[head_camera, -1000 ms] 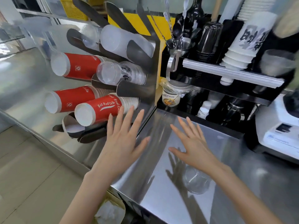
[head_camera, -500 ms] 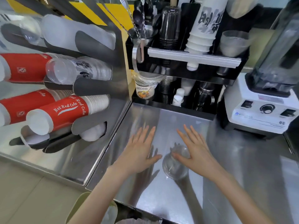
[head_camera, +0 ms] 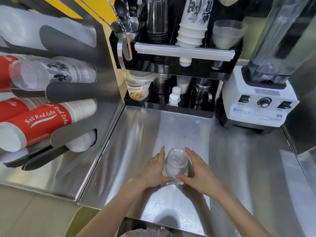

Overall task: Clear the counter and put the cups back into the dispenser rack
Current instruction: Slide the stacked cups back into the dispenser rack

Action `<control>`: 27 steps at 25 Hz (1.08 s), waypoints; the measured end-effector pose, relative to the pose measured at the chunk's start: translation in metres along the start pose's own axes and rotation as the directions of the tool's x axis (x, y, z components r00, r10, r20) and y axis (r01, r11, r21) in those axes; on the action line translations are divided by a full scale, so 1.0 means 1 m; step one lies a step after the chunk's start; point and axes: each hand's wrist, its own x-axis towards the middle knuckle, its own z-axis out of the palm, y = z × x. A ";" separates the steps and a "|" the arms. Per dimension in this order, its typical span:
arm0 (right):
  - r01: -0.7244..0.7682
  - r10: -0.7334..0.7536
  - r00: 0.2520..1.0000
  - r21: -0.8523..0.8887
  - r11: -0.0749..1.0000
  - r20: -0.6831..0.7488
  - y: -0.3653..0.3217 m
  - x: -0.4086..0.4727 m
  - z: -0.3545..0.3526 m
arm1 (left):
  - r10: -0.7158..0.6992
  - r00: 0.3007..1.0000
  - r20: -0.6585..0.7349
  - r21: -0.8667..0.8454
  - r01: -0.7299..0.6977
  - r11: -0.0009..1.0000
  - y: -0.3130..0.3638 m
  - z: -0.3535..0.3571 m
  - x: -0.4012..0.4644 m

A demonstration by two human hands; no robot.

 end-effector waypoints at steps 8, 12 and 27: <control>-0.047 0.048 0.999 0.202 0.978 0.000 0.002 -0.002 0.008 | -0.084 0.995 -0.059 -0.046 0.082 0.996 -0.001 0.011 0.007; -0.065 0.058 0.998 0.278 0.958 0.036 0.006 -0.003 0.009 | -0.039 0.996 -0.086 -0.142 0.027 0.990 0.004 0.011 -0.001; -0.123 0.137 0.990 0.604 0.787 0.023 -0.002 -0.001 -0.017 | -0.056 0.933 -0.356 -0.374 -0.088 0.923 0.010 0.001 -0.040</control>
